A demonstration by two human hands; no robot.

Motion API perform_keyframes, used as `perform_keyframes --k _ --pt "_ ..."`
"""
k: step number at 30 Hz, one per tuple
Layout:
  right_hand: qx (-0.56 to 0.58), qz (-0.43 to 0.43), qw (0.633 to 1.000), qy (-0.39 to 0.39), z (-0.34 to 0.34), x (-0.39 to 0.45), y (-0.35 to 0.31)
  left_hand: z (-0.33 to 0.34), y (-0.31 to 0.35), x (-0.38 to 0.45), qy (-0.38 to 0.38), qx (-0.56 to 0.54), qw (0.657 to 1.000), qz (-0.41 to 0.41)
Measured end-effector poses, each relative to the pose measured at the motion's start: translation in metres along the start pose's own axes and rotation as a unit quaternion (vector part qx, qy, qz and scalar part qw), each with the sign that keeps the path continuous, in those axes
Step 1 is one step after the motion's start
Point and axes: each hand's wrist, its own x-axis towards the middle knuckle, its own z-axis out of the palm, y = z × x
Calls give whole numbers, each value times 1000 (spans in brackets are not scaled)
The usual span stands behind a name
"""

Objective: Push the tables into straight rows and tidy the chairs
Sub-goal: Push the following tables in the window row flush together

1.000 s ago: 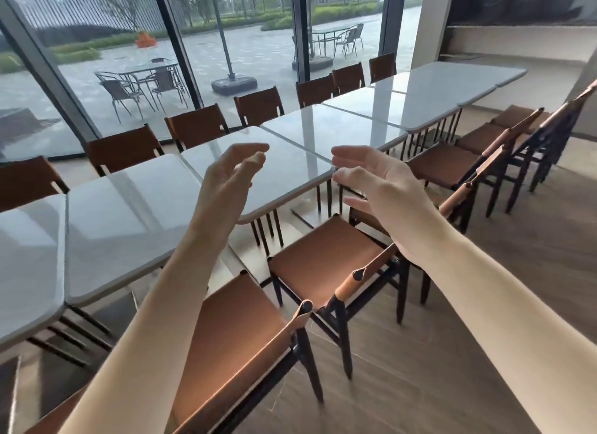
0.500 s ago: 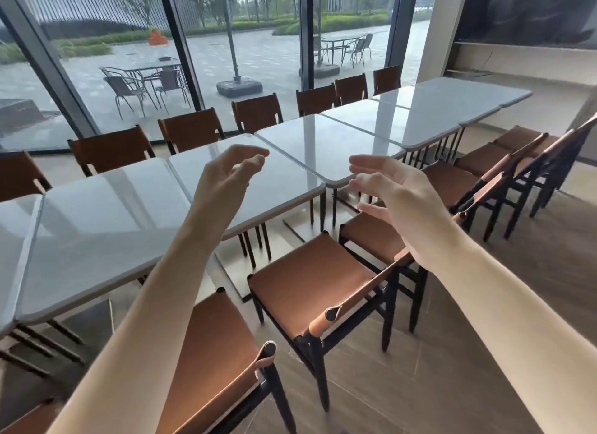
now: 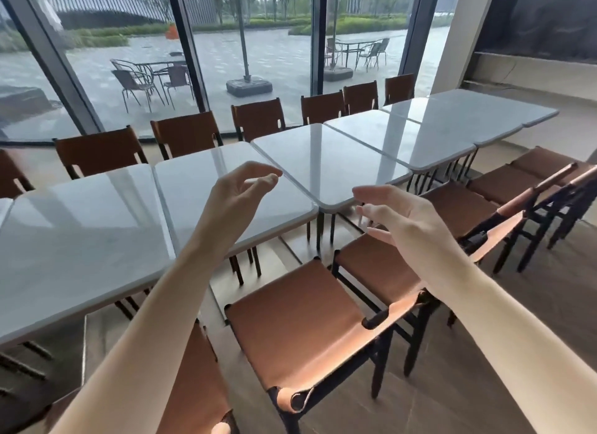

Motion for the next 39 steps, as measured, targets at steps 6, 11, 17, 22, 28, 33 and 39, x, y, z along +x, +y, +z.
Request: perform_keyframes --k 6,11,17,22,28,33,39 --pt "8 3 999 -38 -5 49 36 6 -32 29 12 31 999 -18" --pt "19 21 997 -71 6 123 73 29 -84 66 64 32 995 -76" --pt "50 45 988 -141 32 228 131 51 -159 126 109 40 985 -128" --pt "3 51 973 -224 71 323 204 73 -253 175 157 109 968 -162" --pt "-131 20 949 -285 133 406 308 78 -375 200 92 252 936 -227" --pt "-298 -15 888 -351 184 451 383 66 -454 211 9 384 885 -262" --pt "-476 -104 774 -404 225 505 447 39 -526 231 -138 495 810 -282"
